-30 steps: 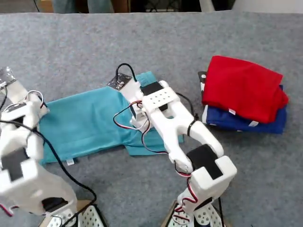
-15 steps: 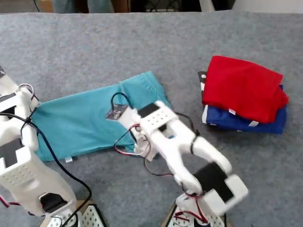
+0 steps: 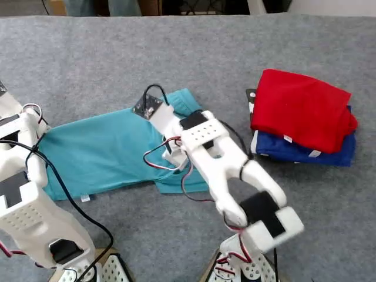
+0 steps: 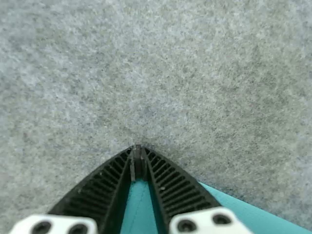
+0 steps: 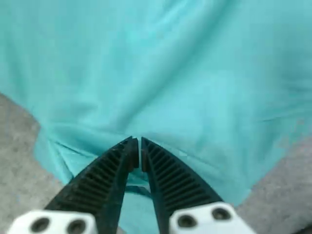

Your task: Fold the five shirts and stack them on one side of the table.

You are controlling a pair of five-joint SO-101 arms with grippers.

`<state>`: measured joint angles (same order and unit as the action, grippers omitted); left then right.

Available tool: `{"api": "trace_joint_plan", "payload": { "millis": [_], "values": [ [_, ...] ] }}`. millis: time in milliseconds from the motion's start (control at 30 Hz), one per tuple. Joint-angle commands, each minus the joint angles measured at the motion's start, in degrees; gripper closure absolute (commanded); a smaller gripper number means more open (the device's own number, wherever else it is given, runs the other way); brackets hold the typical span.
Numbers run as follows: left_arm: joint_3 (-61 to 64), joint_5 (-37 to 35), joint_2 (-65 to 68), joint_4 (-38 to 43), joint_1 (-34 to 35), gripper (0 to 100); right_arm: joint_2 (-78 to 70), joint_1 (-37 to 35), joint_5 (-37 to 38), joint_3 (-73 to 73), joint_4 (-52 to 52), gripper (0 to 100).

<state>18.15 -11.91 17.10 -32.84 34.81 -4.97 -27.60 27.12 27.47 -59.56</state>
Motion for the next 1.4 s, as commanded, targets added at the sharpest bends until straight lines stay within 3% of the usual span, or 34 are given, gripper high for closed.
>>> {"api": "trace_joint_plan", "payload": {
  "millis": [0,167,333,467,633,933,1033,1367],
  "values": [
    [-2.3,-0.2,-0.4,-0.4,0.4,97,0.7,-1.3,0.5,-2.2,-6.3,98.4],
    [-2.3,-0.2,-0.4,-0.4,0.4,97,7.8,-4.9,0.5,2.5,-13.8,98.4],
    [-2.4,-0.2,-0.4,-0.4,0.4,97,15.4,-10.2,0.5,14.4,-10.1,98.4],
    [-2.5,-0.2,-0.4,-0.4,0.4,97,19.6,-4.4,0.5,11.3,-8.2,98.4],
    [-2.2,-0.3,-0.7,-0.4,0.5,97,18.5,6.7,4.7,-7.1,-6.2,98.4],
    [-2.5,-0.6,-0.4,-0.4,0.8,97,-13.6,11.1,4.7,-39.5,4.2,98.4],
    [-2.7,-1.1,-0.4,-0.1,2.2,97,-26.5,11.3,0.8,-52.5,4.2,98.4],
    [-2.8,-3.7,-0.4,-0.2,2.7,97,-61.6,17.4,-2.1,-96.5,-11.3,98.4]
  ]
}}
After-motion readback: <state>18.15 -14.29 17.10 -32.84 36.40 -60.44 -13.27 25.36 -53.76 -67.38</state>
